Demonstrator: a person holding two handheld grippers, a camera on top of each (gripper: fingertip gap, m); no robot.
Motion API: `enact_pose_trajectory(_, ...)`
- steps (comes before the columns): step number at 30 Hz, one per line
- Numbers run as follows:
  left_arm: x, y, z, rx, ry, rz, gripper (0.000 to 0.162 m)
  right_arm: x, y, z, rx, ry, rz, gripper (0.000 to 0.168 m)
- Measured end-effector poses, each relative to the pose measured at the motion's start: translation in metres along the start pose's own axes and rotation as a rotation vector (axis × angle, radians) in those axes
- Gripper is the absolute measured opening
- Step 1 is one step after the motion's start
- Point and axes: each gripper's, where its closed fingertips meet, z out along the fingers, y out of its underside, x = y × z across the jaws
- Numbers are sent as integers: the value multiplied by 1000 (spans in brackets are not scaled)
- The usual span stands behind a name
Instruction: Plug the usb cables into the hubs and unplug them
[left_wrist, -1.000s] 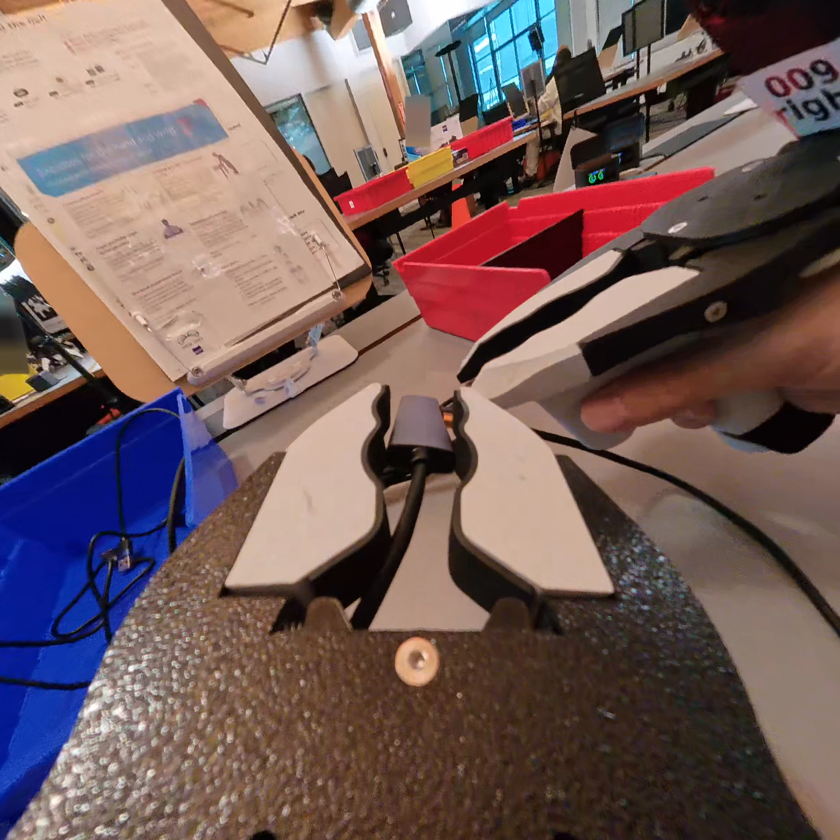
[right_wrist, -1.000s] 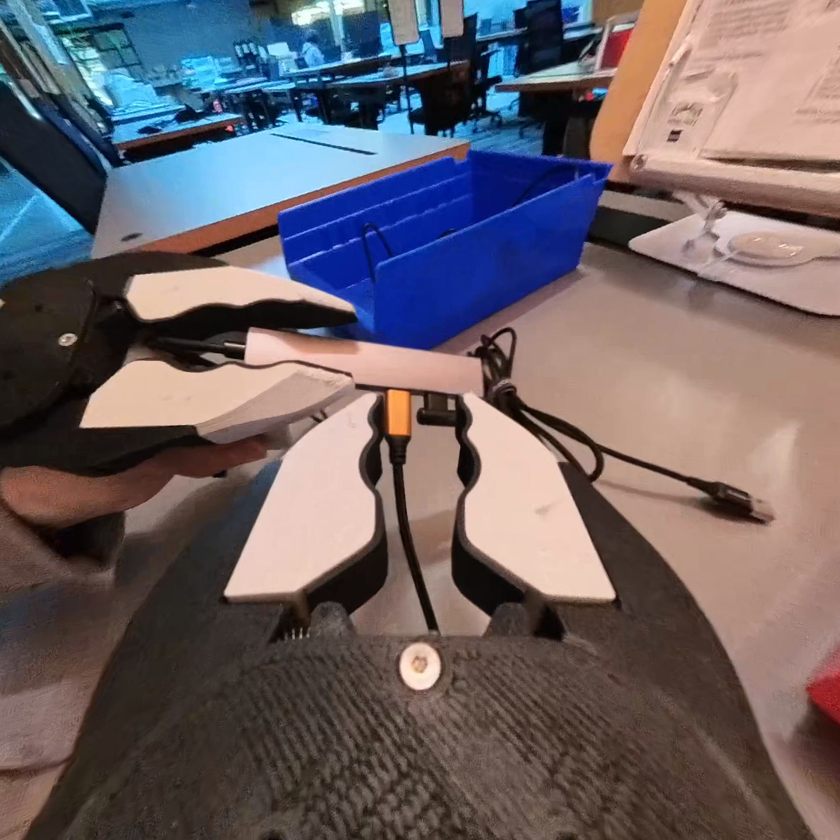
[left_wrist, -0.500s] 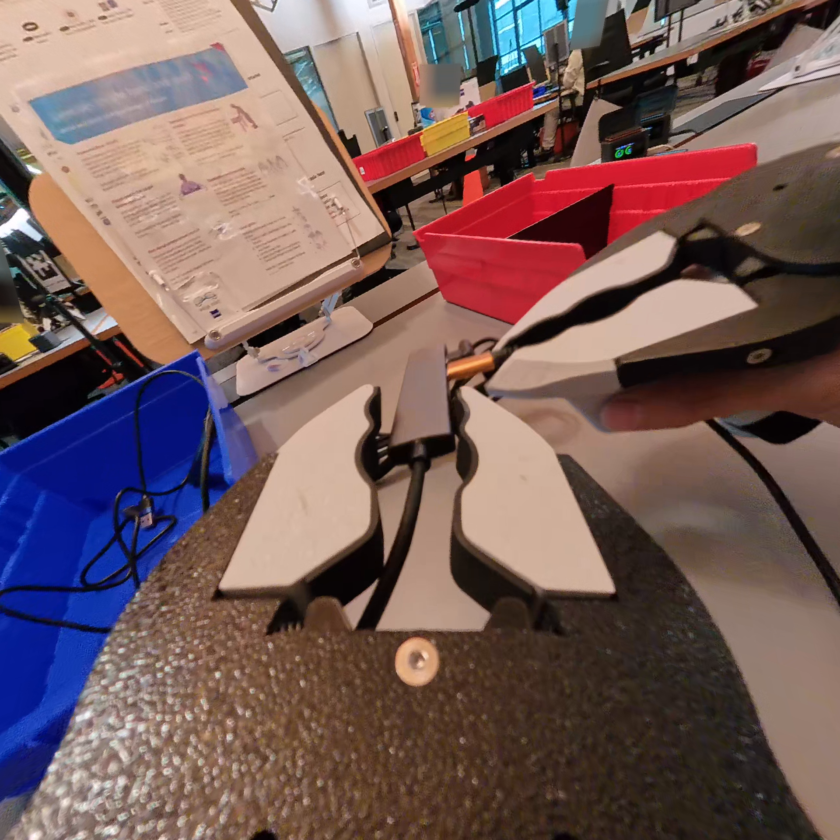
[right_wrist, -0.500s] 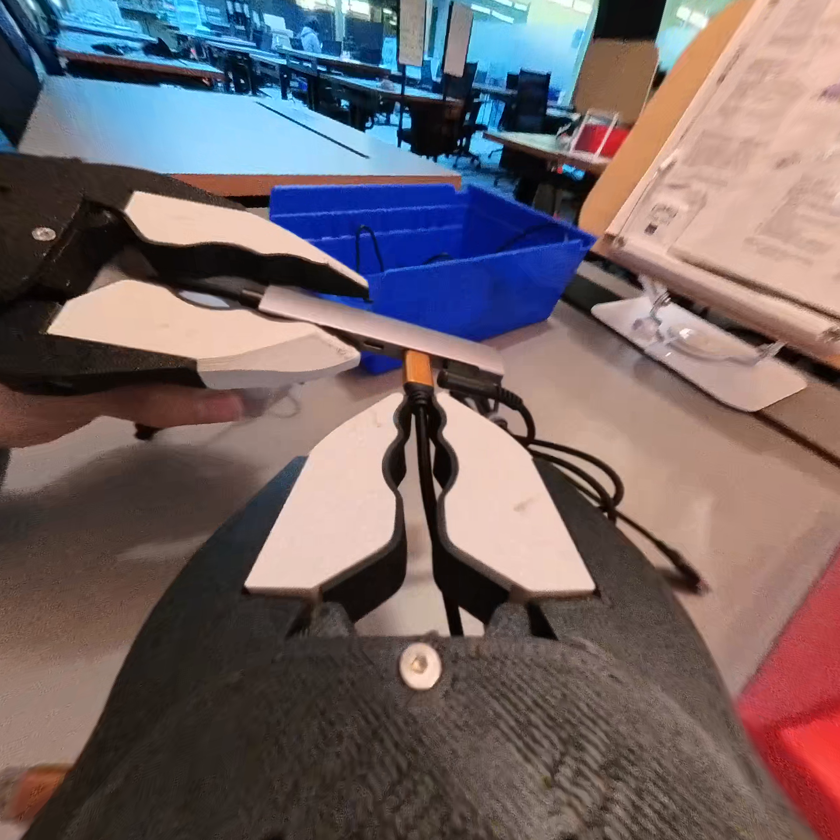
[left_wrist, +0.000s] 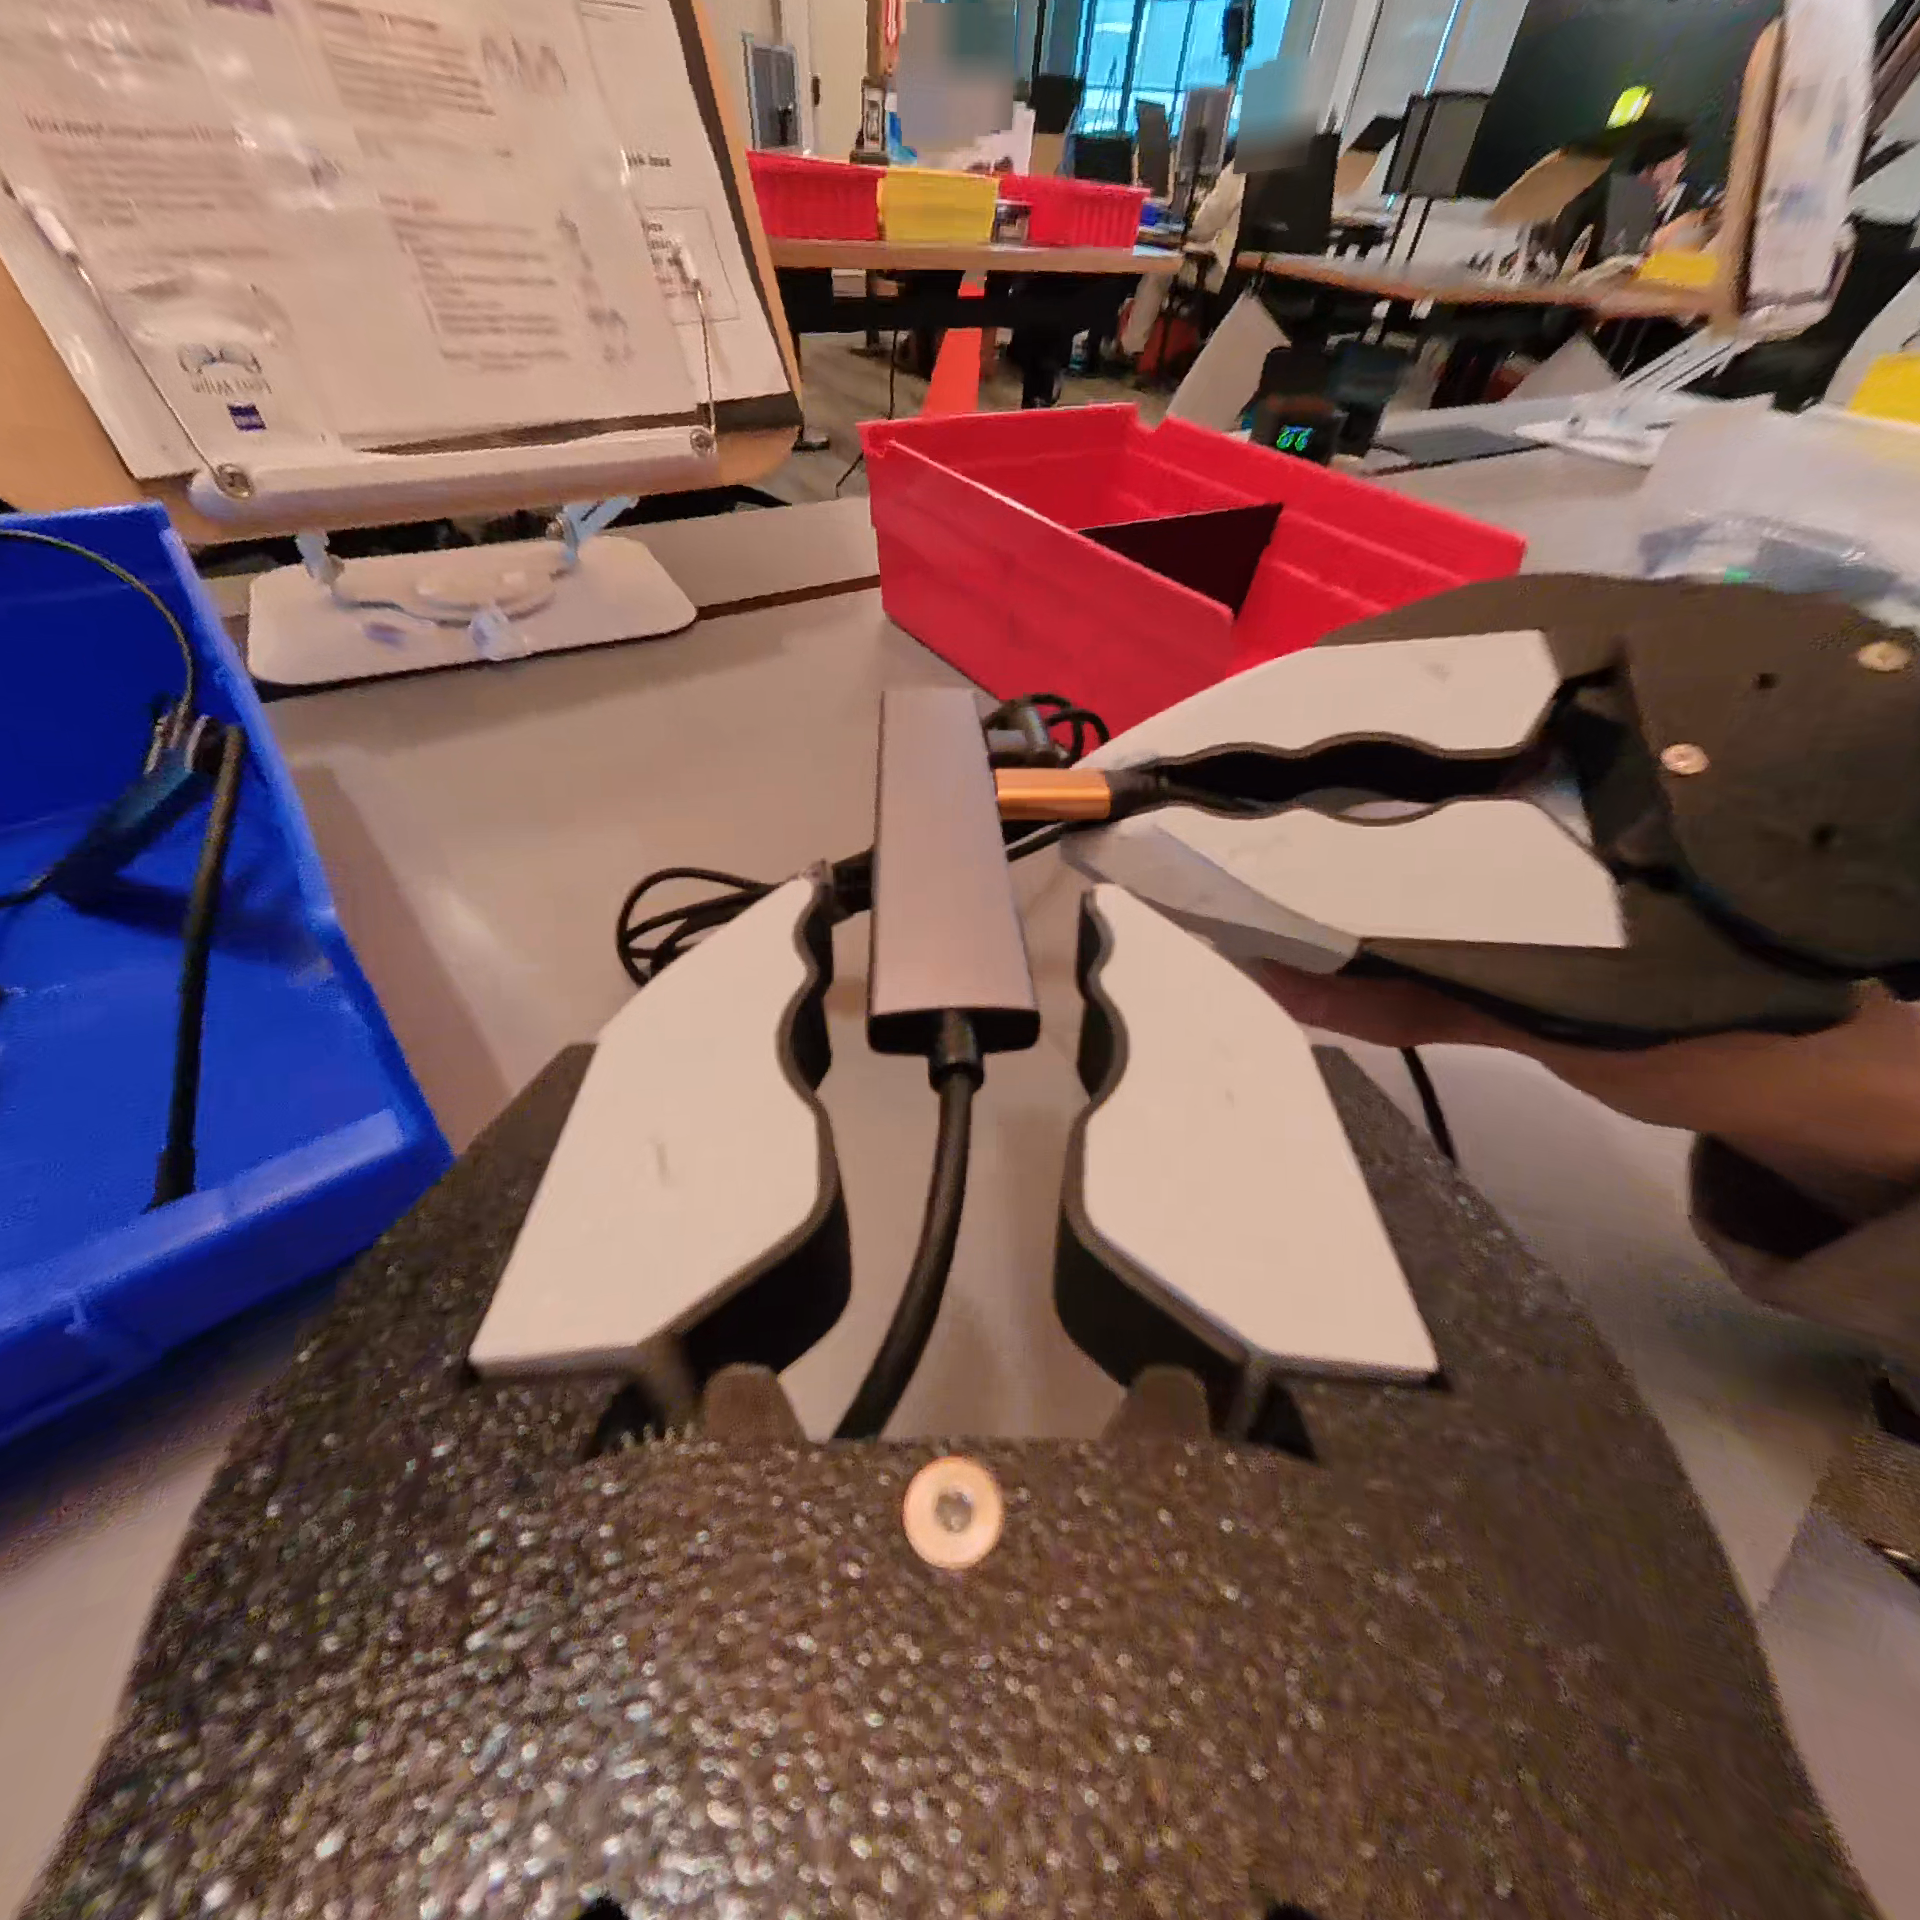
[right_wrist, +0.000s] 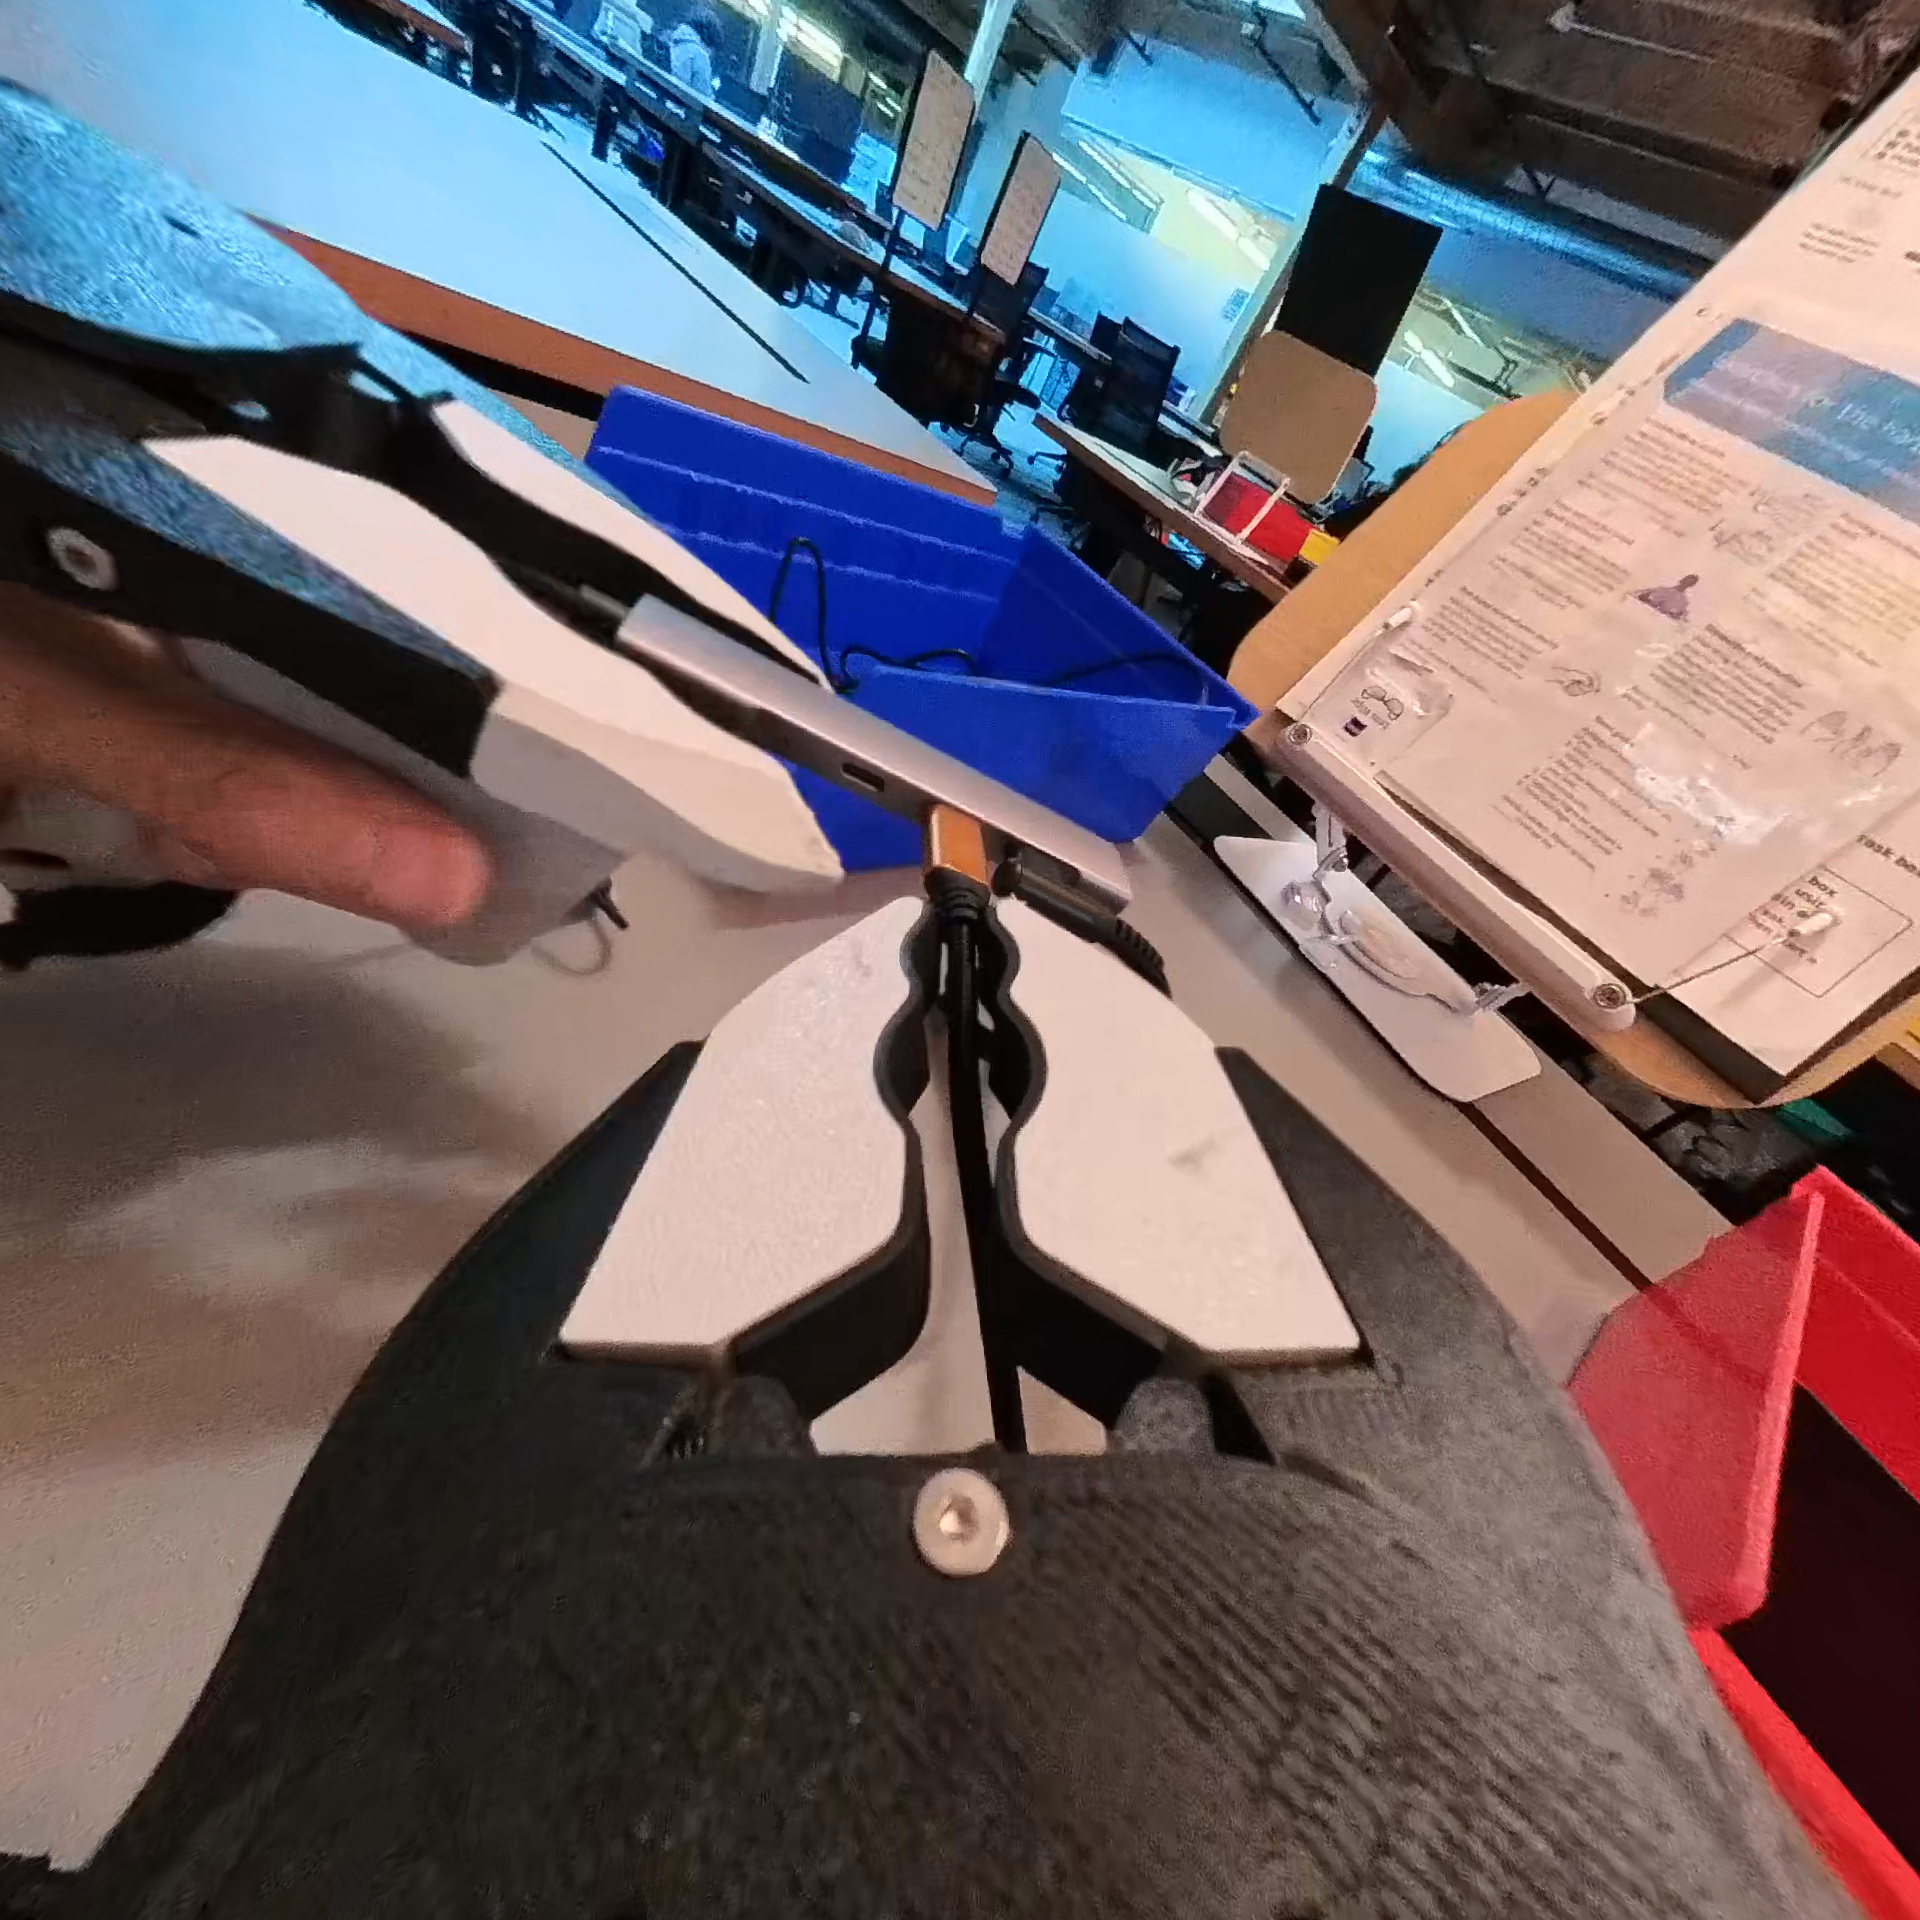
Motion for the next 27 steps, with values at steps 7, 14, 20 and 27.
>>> enact_pose_trajectory(7, -4, -7, 5, 71, -71, 66, 35, 1, -6, -2, 27, -4, -20, 6)
enact_pose_trajectory(14, -1, -15, 8, 90, -26, 25, 26, 4, -10, -5, 54, 7, -28, 6)
enact_pose_trajectory(20, 1, -12, 13, 74, 31, -4, 25, 7, -7, -5, 55, 4, 0, 6)
enact_pose_trajectory(27, -6, -15, 11, 90, -70, 147, 25, 5, -5, -1, 50, -21, 207, 10)
